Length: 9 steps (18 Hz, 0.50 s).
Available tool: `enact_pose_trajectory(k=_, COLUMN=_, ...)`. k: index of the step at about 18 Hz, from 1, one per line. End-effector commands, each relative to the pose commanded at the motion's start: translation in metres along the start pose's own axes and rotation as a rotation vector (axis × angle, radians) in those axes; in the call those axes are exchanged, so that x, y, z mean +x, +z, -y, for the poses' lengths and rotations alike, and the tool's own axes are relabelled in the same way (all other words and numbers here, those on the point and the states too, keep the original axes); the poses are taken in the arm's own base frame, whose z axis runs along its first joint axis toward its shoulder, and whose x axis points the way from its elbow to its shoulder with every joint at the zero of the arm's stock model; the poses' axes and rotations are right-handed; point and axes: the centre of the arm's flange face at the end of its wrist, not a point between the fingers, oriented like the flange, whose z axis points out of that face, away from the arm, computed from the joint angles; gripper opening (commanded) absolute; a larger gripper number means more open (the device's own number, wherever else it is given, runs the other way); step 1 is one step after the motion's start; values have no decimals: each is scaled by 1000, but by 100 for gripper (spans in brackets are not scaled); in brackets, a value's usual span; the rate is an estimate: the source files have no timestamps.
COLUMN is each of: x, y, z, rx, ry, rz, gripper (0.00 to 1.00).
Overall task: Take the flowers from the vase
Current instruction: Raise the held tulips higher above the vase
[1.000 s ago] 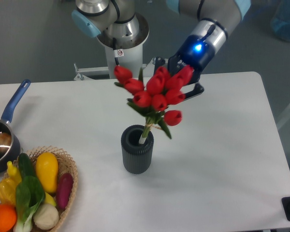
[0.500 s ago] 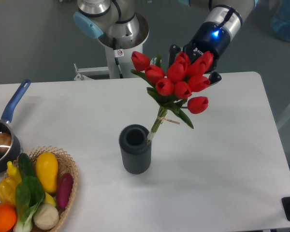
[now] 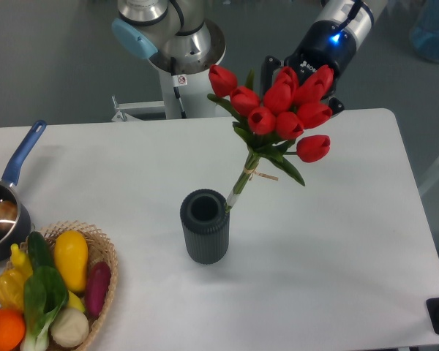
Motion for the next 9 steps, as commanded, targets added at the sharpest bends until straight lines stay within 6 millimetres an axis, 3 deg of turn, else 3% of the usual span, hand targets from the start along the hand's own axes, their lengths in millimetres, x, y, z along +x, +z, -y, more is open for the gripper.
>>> enact_pose_trajectory(k=3, x=0, y=-2, z=6, rx=-1, ry=16, rz=6, gripper=28)
enact_pose_trajectory(k=9, x=-3, y=-3, z=-1, rx=-2, ry=6, rz=8, gripper=28)
